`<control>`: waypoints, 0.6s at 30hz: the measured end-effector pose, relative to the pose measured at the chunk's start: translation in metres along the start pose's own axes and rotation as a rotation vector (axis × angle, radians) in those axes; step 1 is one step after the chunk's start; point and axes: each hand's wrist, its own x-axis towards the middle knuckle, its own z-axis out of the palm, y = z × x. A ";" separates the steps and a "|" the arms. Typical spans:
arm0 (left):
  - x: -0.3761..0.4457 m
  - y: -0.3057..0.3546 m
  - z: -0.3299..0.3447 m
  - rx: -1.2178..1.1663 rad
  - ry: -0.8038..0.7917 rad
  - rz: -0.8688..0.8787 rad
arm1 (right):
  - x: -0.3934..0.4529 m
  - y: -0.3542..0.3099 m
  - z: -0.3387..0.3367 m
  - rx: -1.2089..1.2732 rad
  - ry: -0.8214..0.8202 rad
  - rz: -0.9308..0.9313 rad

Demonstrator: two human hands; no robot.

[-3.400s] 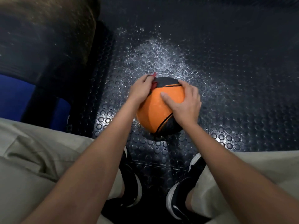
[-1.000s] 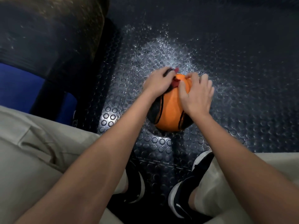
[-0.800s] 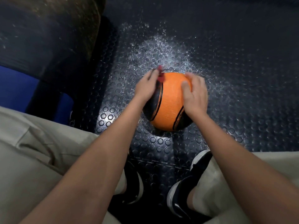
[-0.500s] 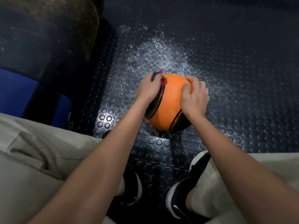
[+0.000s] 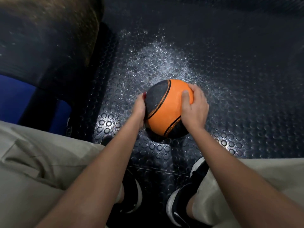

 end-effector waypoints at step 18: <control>0.007 0.034 -0.005 0.331 0.051 0.143 | -0.005 -0.014 0.004 -0.138 -0.063 -0.173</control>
